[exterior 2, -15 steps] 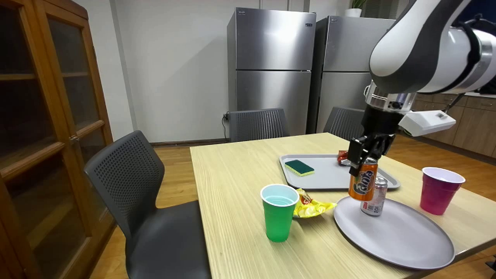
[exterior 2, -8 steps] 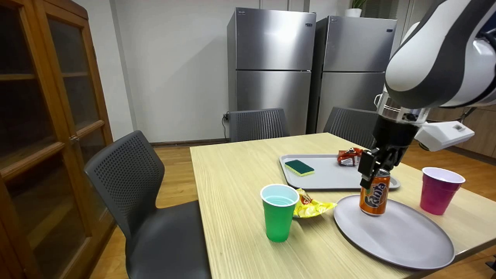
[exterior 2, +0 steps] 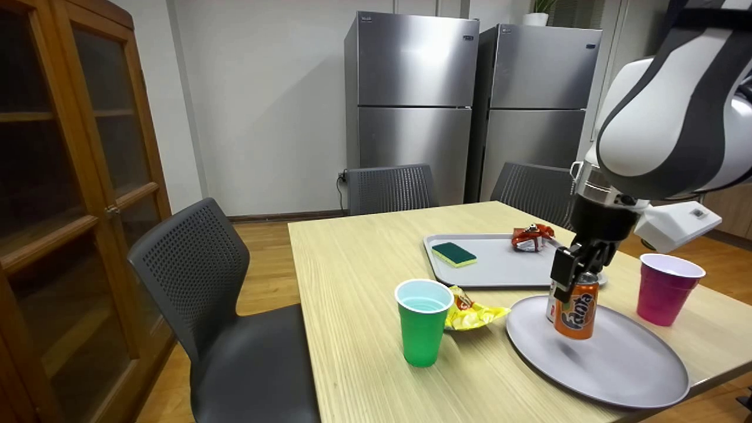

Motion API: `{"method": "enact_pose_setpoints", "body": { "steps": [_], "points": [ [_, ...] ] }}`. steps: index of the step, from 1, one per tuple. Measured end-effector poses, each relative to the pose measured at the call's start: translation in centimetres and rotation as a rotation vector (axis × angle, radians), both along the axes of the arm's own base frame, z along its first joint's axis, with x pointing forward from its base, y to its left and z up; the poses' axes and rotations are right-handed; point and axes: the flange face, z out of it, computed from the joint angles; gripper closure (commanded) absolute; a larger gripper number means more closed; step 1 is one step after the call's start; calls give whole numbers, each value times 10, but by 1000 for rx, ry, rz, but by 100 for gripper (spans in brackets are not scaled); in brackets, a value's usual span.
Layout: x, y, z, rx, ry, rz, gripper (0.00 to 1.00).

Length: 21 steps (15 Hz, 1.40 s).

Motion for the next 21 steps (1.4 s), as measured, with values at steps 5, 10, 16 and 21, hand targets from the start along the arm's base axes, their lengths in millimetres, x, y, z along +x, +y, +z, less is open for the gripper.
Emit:
{"method": "enact_pose_setpoints", "body": {
  "steps": [5,10,16,21],
  "points": [
    [-5,-2,-15,-11,25,17,62],
    [-7,10,-22,-16,44,61,62],
    [-10,20,-32,-14,66,89,62],
    [-9,22,-32,-15,65,94,6]
  ]
}}
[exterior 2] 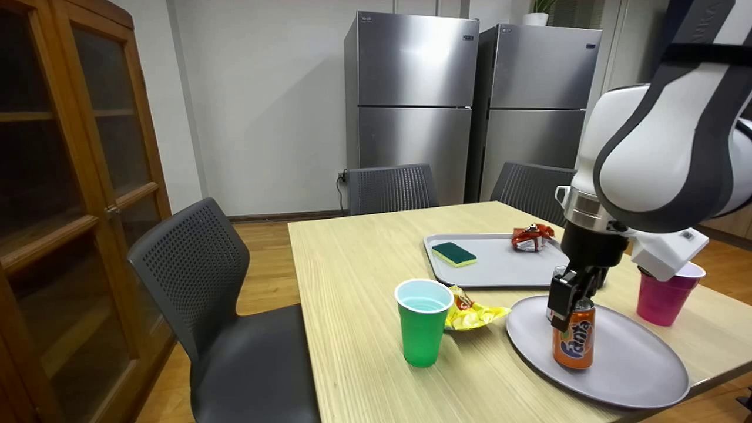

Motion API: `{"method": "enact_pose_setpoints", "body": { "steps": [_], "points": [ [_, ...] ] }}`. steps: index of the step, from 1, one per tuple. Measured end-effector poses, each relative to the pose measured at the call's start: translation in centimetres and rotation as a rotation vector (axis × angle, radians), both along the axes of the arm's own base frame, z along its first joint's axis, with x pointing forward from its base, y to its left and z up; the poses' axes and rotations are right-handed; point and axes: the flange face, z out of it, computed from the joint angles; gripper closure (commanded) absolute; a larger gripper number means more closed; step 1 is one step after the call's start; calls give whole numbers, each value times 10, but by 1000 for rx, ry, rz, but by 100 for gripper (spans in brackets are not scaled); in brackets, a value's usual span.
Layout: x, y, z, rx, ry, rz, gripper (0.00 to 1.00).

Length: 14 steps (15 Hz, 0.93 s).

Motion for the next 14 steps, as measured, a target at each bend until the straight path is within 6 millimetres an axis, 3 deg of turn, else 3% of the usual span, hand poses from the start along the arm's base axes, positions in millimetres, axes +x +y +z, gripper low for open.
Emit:
{"method": "enact_pose_setpoints", "body": {
  "steps": [1,5,14],
  "points": [
    [0,1,0,0,-1,2,1],
    [6,3,11,-1,-27,7,0],
    [10,0,60,-15,-7,-26,0]
  ]
}}
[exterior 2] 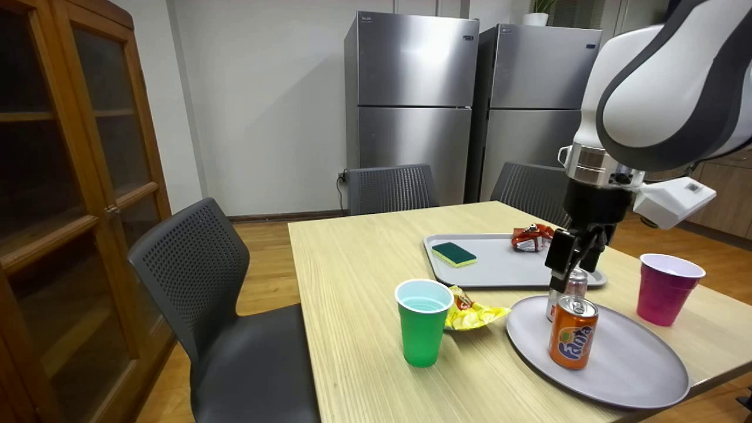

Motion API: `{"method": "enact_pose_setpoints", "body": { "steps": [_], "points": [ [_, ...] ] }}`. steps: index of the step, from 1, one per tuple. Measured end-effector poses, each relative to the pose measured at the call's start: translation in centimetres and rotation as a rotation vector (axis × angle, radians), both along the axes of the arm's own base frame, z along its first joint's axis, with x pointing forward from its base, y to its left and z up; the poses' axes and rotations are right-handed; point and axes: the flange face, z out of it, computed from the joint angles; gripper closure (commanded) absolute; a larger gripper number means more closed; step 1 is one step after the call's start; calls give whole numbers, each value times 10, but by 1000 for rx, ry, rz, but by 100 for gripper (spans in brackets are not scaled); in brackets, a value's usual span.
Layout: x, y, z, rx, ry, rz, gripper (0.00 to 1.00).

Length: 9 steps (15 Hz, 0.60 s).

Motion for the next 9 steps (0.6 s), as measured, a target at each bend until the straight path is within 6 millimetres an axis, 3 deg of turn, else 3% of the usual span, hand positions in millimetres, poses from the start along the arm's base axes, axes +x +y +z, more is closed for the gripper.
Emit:
{"method": "enact_pose_setpoints", "body": {
  "steps": [9],
  "points": [
    [-9,-6,32,3,69,-114,0]
  ]
}}
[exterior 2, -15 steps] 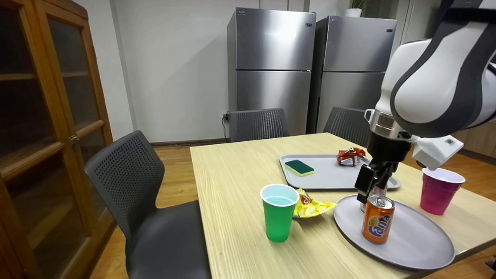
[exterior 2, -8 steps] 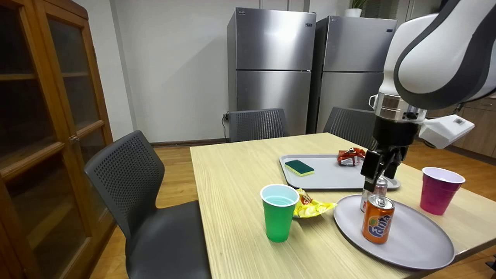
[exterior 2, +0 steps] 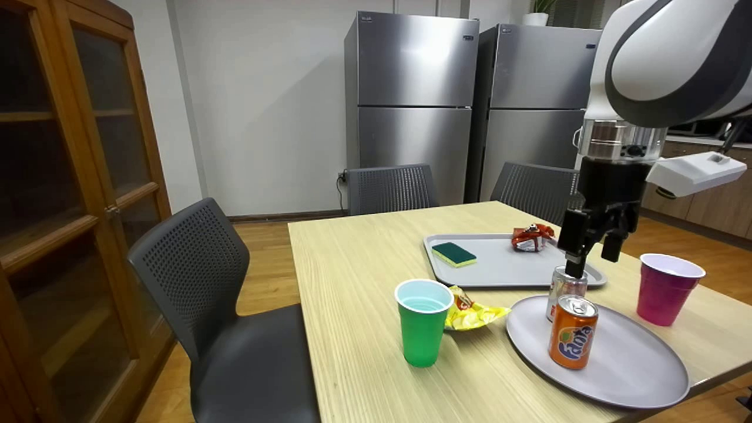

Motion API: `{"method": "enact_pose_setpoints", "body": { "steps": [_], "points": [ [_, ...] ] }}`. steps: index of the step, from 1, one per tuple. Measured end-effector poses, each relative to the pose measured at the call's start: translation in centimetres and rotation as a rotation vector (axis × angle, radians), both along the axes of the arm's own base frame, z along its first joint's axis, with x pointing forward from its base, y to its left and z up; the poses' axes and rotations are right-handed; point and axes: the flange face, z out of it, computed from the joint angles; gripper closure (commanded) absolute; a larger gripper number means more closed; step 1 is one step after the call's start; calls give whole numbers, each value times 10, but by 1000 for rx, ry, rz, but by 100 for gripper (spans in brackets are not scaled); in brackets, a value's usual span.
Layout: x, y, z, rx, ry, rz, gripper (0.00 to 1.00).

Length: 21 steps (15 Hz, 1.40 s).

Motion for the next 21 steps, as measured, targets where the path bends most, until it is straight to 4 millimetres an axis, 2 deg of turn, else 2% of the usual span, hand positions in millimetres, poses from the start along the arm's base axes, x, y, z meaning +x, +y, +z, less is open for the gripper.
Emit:
{"method": "enact_pose_setpoints", "body": {
  "steps": [6,21],
  "points": [
    [-2,-5,11,-1,4,-73,0],
    [-3,-5,11,-2,7,-76,0]
  ]
}}
